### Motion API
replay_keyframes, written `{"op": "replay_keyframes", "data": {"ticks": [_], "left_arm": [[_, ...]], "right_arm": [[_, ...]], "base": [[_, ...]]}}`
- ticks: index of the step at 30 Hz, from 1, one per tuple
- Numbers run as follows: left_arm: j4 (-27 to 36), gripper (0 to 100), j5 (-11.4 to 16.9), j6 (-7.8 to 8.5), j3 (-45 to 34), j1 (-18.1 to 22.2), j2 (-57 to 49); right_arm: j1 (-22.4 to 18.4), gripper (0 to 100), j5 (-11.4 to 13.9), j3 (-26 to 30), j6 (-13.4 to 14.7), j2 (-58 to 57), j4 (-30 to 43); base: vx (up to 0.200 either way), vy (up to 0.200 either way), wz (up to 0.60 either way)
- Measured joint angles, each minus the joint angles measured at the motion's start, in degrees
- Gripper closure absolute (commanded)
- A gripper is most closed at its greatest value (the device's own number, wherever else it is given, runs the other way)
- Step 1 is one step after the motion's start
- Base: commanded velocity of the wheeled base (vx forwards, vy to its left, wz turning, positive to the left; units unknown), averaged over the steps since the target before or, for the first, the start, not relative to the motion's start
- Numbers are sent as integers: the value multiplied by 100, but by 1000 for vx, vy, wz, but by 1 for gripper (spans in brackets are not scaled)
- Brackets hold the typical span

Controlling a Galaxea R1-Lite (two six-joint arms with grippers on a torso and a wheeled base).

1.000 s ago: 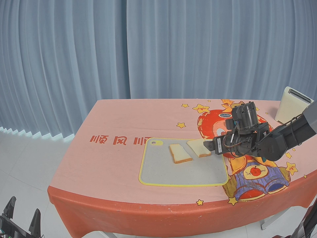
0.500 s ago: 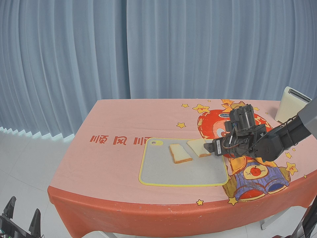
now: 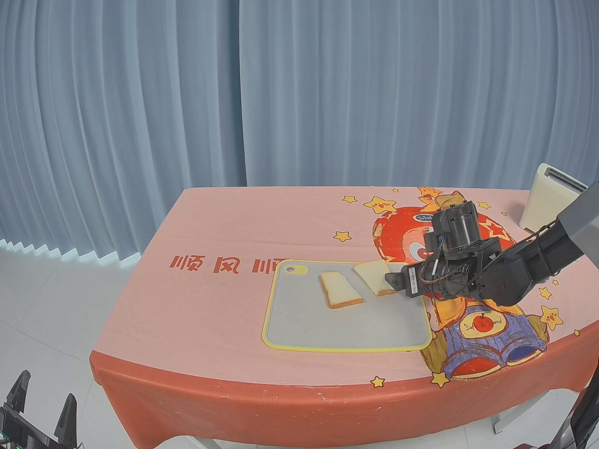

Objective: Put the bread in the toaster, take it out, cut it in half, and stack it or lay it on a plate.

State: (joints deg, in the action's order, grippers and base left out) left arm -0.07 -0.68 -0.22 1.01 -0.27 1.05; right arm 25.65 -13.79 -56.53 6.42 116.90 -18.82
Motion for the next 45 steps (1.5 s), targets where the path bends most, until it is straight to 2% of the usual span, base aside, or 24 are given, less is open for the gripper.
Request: {"op": "replay_keyframes", "data": {"ticks": [5,6,25,45], "left_arm": [[0,0,0,0,0,0,0],[0,0,0,0,0,0,0],[0,0,0,-2,0,0,0],[0,0,0,0,0,0,0]], "right_arm": [[12,0,-11,16,2,2,2],[20,100,-17,16,2,5,2],[257,100,-52,223,4,-89,-9],[268,100,-137,315,17,-474,35]], "base": [[0,0,0],[0,0,0],[0,0,0],[0,0,0]]}}
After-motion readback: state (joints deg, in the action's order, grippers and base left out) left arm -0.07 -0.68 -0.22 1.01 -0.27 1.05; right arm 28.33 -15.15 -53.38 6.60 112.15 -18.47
